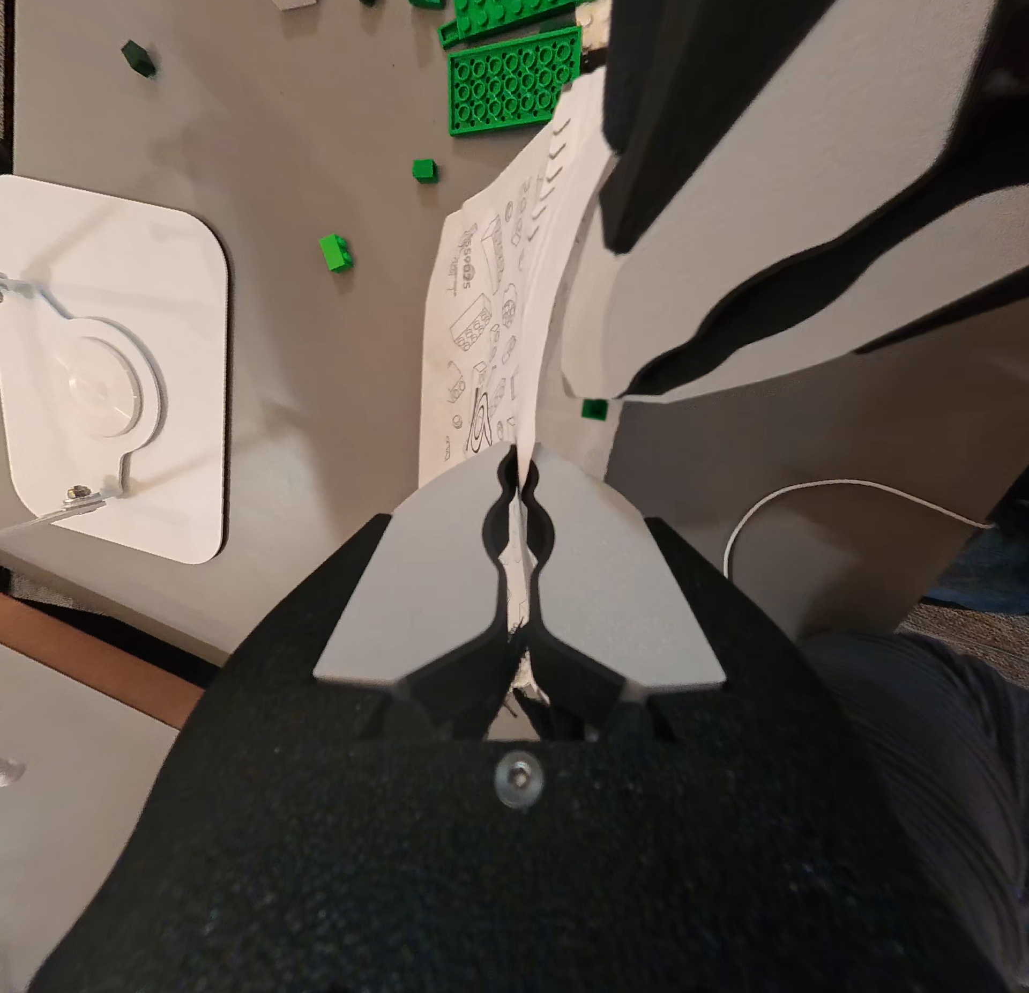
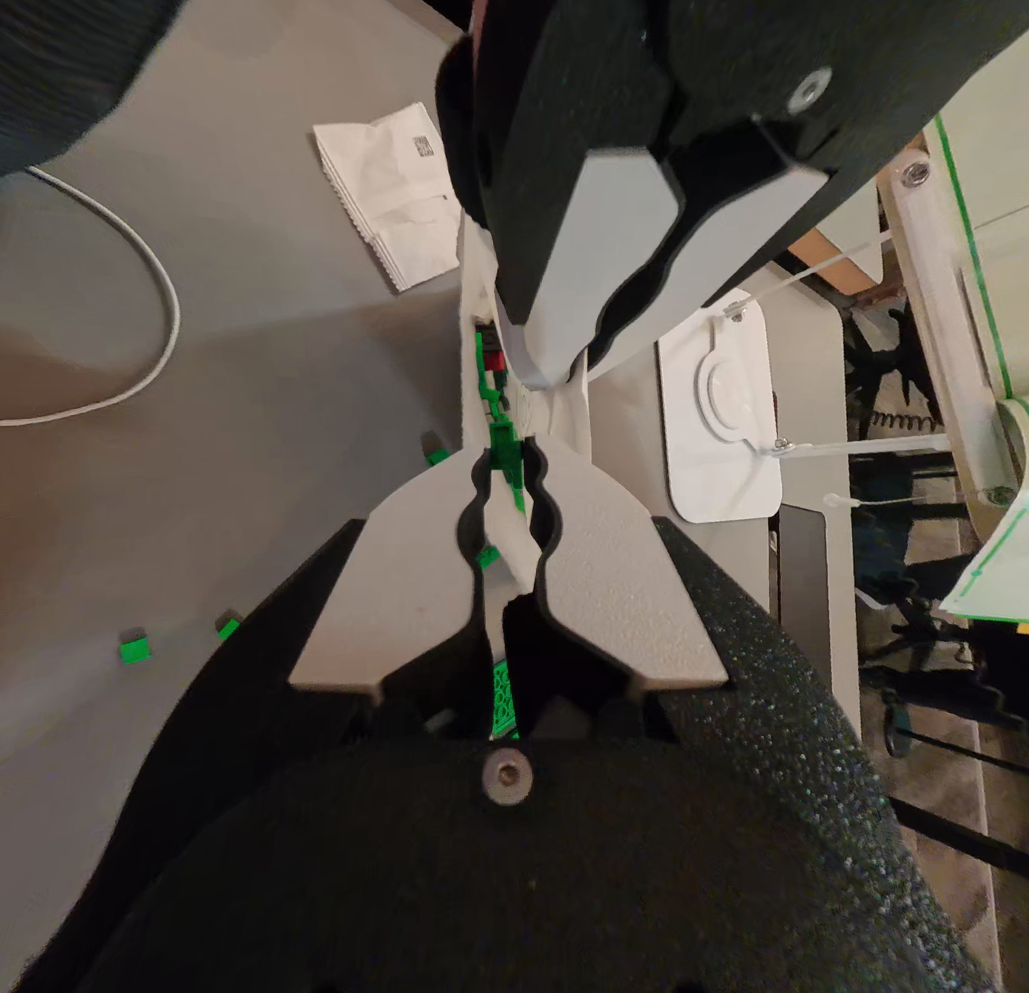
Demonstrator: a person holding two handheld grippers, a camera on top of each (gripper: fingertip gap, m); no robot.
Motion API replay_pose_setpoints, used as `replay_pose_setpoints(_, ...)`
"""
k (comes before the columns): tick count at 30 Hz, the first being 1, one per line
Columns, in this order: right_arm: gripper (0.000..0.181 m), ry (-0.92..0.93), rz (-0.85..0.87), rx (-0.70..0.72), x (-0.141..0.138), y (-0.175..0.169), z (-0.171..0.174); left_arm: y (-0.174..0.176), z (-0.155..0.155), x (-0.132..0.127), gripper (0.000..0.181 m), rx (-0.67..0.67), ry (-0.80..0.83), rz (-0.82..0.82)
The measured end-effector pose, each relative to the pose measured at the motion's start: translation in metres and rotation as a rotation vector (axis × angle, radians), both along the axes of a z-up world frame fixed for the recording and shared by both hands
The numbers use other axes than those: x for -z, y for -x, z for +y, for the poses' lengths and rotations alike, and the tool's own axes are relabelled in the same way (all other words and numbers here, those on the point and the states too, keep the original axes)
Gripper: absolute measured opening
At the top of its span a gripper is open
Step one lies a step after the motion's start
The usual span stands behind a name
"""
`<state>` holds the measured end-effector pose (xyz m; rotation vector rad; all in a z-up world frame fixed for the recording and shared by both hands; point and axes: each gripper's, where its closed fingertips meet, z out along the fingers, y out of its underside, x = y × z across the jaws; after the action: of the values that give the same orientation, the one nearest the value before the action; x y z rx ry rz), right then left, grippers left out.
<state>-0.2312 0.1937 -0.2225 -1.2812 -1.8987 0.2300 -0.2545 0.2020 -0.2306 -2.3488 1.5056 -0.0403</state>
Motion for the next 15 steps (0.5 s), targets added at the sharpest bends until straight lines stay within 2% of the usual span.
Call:
replay_pose_setpoints(7,0.024,0.003,0.007,0.017,0.0033,0.0019,-0.0004,-0.0010,0.0001,-0.0009,0.000,0.004,-0.008,0.004)
replay_pose_setpoints(13,0.020,0.038,0.022,0.018,0.0060,0.0022,0.0003,-0.0024,-0.0006,-0.0014,0.000,0.013,-0.011,0.006)
replay_pose_setpoints(15,0.011,0.044,0.038,0.017,0.0061,0.0029,0.0005,-0.0033,-0.0011,-0.0017,0.000,0.019,-0.012,0.006)
